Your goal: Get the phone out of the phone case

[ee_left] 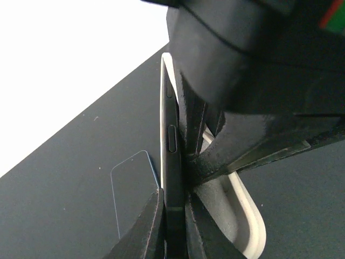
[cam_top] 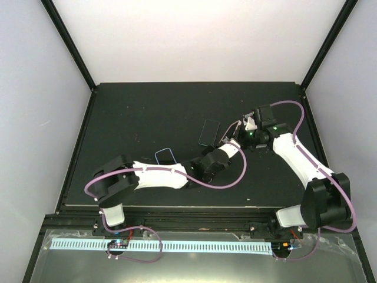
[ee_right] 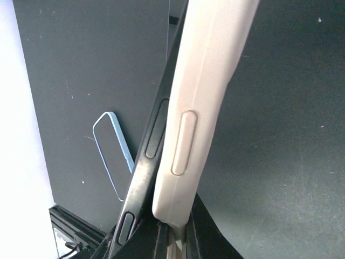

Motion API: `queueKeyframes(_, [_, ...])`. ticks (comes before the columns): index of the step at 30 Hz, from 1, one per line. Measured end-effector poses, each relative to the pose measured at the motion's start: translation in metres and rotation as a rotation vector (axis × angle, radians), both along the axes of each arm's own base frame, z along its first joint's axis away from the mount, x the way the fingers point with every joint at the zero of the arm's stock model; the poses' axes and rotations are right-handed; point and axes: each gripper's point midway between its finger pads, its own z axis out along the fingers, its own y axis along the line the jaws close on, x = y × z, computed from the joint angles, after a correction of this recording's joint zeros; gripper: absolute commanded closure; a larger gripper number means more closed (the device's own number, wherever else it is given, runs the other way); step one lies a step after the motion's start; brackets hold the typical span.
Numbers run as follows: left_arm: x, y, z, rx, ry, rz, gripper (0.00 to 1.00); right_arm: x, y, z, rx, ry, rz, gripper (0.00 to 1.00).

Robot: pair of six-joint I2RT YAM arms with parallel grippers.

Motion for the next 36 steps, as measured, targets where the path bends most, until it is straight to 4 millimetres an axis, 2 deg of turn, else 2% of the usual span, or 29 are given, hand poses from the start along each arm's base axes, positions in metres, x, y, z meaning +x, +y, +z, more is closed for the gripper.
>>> queueKeyframes(10, [-0.009, 0.011, 0.016, -0.125, 0.096, -0.008, 0.99, -0.007, 0.006, 0.014, -0.048, -0.02, 0.059, 0.99])
queueKeyframes(19, [-0.015, 0.025, 0.035, -0.213, 0.126, -0.005, 0.98, -0.012, 0.017, 0.032, -0.035, -0.025, 0.094, 0.99])
queueKeyframes(24, [-0.022, 0.035, 0.041, -0.254, 0.146, -0.008, 0.98, -0.016, 0.024, 0.035, -0.012, -0.022, 0.124, 0.99])
queueKeyframes(25, [-0.021, 0.041, 0.043, -0.25, 0.139, 0.01, 0.99, -0.014, 0.02, 0.032, -0.047, -0.03, 0.113, 0.99])
queueKeyframes(29, [-0.024, 0.076, 0.077, -0.321, 0.103, 0.066, 0.98, 0.021, -0.04, 0.008, -0.25, -0.071, -0.067, 0.99])
queueKeyframes(31, [-0.024, 0.085, 0.095, -0.373, 0.087, 0.077, 0.98, 0.027, -0.052, 0.006, -0.3, -0.09, -0.094, 0.99])
queueKeyframes(33, [-0.023, 0.093, 0.105, -0.404, 0.075, 0.089, 0.98, 0.031, -0.055, 0.007, -0.327, -0.114, -0.099, 0.99])
queueKeyframes(36, [-0.018, 0.101, 0.1, -0.392, 0.073, 0.115, 0.99, 0.036, -0.058, 0.01, -0.348, -0.151, -0.087, 0.99])
